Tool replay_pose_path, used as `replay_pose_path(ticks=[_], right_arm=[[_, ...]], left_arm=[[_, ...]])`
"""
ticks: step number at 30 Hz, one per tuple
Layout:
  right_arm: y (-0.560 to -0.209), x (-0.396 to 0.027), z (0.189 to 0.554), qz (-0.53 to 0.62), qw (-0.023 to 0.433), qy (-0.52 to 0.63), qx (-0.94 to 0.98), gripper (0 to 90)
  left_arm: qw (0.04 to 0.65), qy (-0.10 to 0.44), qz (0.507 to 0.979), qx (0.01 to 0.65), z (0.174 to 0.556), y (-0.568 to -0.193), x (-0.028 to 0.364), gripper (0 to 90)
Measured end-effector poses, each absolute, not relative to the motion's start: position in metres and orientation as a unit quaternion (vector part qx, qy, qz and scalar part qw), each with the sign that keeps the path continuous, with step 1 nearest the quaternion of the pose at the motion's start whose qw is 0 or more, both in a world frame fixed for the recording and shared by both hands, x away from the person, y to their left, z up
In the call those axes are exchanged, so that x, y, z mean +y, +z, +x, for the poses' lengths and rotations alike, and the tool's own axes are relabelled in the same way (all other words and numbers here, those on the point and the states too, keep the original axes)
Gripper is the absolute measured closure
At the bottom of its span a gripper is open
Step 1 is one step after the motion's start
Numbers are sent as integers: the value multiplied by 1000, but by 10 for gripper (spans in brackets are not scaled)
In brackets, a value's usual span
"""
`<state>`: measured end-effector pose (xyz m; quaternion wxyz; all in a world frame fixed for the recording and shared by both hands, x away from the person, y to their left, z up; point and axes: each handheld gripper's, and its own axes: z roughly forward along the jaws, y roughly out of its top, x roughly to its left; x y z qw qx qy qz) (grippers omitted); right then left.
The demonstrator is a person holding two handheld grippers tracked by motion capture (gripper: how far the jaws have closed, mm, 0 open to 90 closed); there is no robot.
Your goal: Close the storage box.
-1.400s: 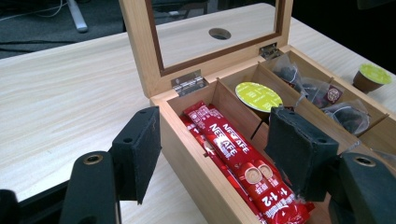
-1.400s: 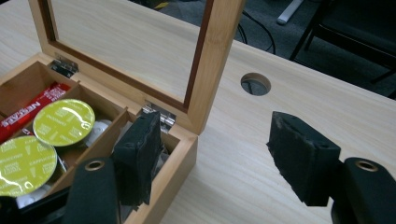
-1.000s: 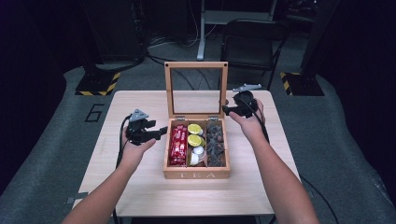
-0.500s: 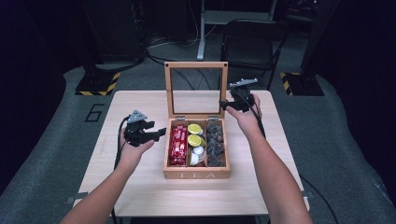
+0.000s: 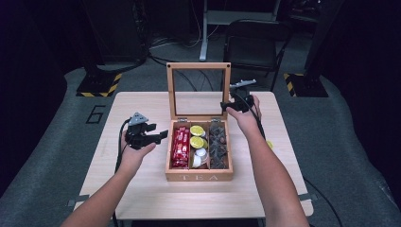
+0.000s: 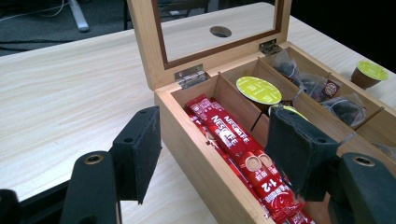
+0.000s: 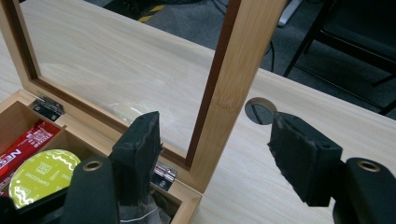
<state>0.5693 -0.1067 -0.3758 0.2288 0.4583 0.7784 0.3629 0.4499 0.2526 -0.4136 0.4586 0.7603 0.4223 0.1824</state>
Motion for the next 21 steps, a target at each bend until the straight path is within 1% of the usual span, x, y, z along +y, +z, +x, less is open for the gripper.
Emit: replay_pose_path(ticks=[21], right_arm=[[-384,-98,580,459,222,366,778,334]], left_arm=[[459,181,760,423,447,-414,257,354]])
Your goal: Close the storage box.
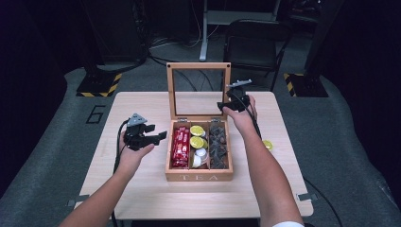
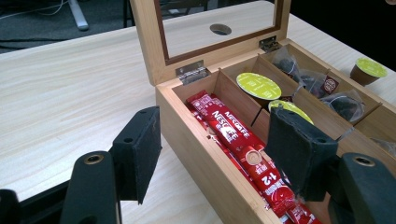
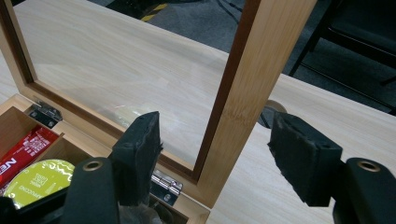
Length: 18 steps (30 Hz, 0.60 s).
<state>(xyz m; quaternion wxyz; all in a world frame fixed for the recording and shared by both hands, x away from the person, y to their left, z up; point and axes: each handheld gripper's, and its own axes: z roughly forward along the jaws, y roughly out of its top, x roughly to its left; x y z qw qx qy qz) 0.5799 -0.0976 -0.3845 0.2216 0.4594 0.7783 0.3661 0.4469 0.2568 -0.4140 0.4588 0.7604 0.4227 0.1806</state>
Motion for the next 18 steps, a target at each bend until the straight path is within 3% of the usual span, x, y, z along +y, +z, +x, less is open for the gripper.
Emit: replay_pose_path(ticks=[18], right_arm=[[-390,-95,585,451,215,374,781,320]], left_arm=[[458,178,761,423,445,-416,258,354]])
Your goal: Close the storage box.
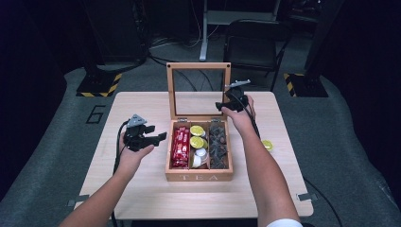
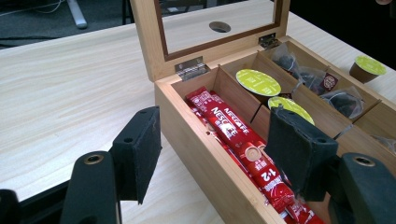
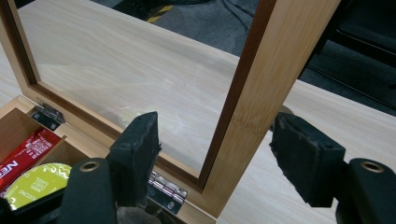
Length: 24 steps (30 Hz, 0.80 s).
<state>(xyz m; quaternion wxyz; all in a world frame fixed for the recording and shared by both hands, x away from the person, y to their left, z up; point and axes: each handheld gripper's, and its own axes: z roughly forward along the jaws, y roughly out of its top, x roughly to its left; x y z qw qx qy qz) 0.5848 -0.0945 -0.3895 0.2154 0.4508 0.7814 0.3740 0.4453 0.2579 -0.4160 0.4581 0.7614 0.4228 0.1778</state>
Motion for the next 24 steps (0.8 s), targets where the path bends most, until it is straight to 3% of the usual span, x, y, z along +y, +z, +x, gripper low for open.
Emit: replay_pose_path(ticks=[16,24], right_arm=[[-393,-95,591,446,211,382,781,344],[-393,-95,591,455,222,373,778,441]], left_arm=[[454,175,765,422,445,-417,258,354],[453,174,765,422,444,-416,258,354]])
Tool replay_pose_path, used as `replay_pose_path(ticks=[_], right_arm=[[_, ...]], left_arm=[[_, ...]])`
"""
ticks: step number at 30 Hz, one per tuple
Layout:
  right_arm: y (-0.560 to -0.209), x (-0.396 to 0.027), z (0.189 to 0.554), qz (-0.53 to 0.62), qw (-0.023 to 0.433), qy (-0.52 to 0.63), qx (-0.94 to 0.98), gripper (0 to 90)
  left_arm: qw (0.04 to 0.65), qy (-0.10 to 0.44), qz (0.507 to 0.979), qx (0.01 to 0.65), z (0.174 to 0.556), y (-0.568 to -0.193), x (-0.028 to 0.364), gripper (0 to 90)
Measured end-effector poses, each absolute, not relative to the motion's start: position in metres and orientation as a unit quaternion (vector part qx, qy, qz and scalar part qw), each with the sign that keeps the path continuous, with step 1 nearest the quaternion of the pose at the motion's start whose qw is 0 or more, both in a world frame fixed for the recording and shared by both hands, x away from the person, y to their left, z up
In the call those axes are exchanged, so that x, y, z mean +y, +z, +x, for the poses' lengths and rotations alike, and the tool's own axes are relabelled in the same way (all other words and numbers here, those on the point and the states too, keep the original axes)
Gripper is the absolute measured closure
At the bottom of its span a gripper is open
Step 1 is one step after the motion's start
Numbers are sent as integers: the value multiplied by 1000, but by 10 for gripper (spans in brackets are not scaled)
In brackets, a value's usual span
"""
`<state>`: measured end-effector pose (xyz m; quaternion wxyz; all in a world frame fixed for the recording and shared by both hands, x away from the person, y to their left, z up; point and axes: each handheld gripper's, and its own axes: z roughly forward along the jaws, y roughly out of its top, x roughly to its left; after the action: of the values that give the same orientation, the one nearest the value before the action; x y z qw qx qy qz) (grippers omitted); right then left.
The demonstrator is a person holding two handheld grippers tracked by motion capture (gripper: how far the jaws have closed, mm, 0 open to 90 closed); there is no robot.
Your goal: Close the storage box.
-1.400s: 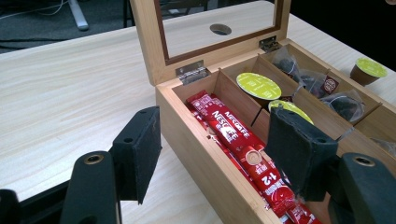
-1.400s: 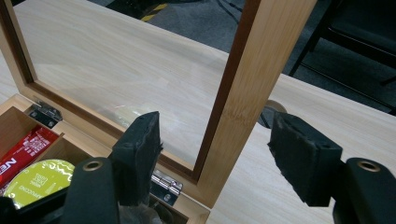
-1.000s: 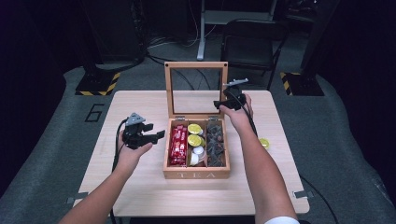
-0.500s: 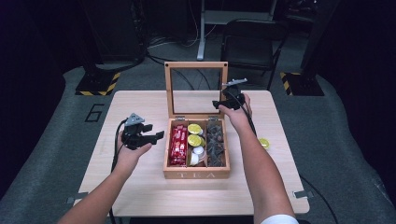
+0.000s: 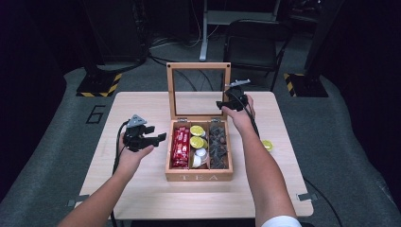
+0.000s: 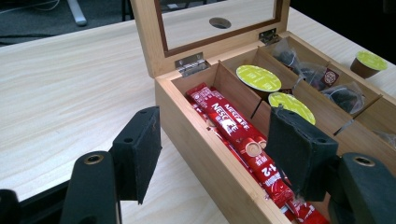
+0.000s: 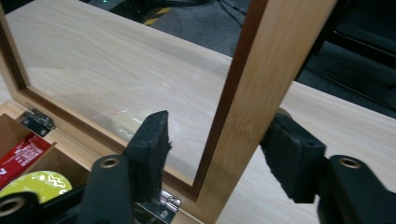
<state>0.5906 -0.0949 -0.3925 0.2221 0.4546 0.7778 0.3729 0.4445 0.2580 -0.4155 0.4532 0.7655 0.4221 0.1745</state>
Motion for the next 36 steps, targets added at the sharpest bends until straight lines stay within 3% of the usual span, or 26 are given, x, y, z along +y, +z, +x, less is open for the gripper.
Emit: replay_pose_path(ticks=[12,19,29,36], right_arm=[[-390,-100,591,471,225,369,769,615],[-390,-102,592,474,220,374,767,617],[-390,-95,594,478,223,363,768,554],[-388,-98,592,473,228,355,773,616]], left_arm=[[453,175,765,422,444,-416,259,353],[452,176,765,423,443,-415,261,353],[452,176,765,424,442,-417,261,353],[452,175,764,425,441,-418,261,353]])
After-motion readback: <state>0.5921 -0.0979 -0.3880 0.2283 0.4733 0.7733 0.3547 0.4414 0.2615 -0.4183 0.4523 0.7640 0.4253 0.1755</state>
